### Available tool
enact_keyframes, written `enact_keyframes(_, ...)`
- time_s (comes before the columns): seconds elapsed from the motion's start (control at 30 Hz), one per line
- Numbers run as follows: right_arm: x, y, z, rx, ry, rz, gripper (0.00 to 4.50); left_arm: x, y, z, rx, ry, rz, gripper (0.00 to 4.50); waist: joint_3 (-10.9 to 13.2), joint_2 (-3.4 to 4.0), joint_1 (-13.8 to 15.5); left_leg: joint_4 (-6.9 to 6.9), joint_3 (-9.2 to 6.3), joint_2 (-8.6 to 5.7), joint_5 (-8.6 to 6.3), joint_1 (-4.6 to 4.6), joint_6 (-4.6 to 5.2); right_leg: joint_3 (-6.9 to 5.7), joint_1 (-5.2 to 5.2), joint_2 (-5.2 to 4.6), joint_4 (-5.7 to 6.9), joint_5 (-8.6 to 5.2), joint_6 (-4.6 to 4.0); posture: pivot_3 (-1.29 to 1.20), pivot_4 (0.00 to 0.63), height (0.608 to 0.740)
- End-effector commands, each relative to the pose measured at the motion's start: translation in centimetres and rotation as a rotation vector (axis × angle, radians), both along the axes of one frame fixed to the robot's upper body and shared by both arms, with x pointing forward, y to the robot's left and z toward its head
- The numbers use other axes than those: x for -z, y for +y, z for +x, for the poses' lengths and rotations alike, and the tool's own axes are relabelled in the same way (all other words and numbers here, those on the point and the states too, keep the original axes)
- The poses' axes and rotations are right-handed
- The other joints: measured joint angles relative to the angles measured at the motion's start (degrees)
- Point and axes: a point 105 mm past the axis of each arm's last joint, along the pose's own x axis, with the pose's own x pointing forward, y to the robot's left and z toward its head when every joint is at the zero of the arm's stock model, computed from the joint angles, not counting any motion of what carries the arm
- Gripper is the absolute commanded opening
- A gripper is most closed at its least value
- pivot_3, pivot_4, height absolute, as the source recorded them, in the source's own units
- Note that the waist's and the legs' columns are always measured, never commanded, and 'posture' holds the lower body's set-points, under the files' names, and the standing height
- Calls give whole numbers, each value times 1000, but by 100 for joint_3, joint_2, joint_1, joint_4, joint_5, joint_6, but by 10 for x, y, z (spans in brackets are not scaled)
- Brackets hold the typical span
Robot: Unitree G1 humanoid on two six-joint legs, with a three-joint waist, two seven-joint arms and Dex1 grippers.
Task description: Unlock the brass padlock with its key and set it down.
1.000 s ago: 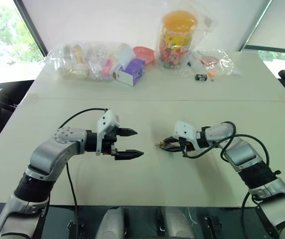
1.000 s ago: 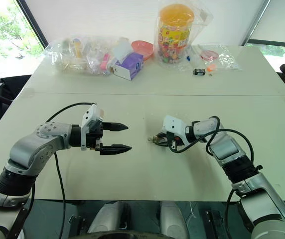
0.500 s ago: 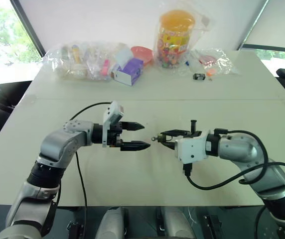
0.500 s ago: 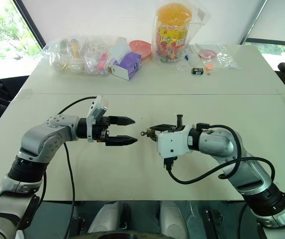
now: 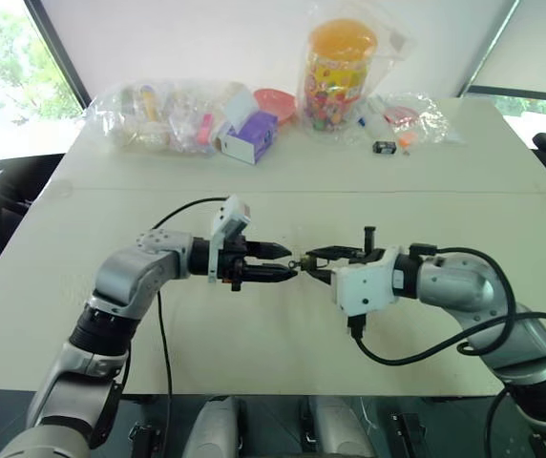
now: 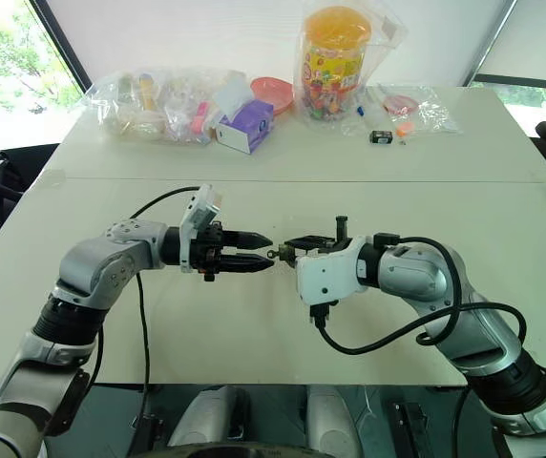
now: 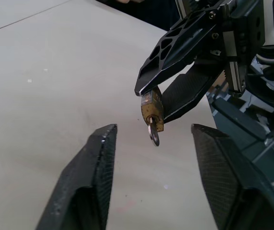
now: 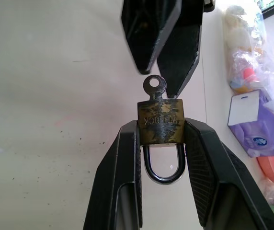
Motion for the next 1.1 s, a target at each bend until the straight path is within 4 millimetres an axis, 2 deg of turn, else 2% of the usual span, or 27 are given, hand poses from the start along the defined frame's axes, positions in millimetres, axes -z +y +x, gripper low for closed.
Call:
enact_keyframes(0.03, -13, 6, -6, -35, -53, 4, 683, -4, -5, 2, 4, -39, -7, 2682, 0, 0, 1, 0, 0, 0, 0, 0, 0, 0, 0, 0, 0, 0, 0, 0, 150, 735)
enact_keyframes(0.3, -14, 4, -6, -27, -56, -1, 683, -3, -6, 5, 1, -55, -6, 2682, 0, 0, -3, 0, 0, 0, 0, 0, 0, 0, 0, 1, 0, 0, 0, 0, 150, 735)
enact_keyframes(0.4, -13, 4, -6, -24, -51, -2, 683, -5, -3, 5, -4, -62, -4, 1873, 0, 0, -2, 0, 0, 0, 0, 0, 0, 0, 0, 0, 0, 0, 0, 0, 150, 735)
enact_keyframes(0.5, -12, 2, -6, -21, -46, -6, 683, -7, -1, 5, -7, -66, -5, 325, 0, 0, -1, 0, 0, 0, 0, 0, 0, 0, 0, 0, 0, 0, 0, 0, 150, 735)
enact_keyframes(0.53, -11, 2, -6, -21, -45, -7, 683, -7, 0, 5, -8, -67, -5, 71, 0, 0, -3, 0, 0, 0, 0, 0, 0, 0, 0, 0, 0, 0, 0, 0, 150, 735)
enact_keyframes(0.9, -5, 2, -8, -34, -8, -27, 683, -8, 0, 5, -10, -108, 6, 71, 0, 0, -3, 0, 0, 0, 0, 0, 0, 0, 0, 1, 0, 0, 0, 0, 150, 735)
enact_keyframes(1.03, -1, 3, -10, -43, 38, -24, 683, -7, -6, 8, -14, -227, 32, 71, 0, 0, 0, 0, 0, 0, 0, 0, 0, 1, 0, 0, 0, 0, 0, 0, 150, 735)
enact_keyframes(1.1, 0, 6, -10, -38, 96, 8, 683, -6, -9, 10, -9, -345, 50, 71, 0, 0, 1, 0, 0, 0, 0, 0, 0, 0, 0, 0, 0, 0, 0, 0, 150, 735)
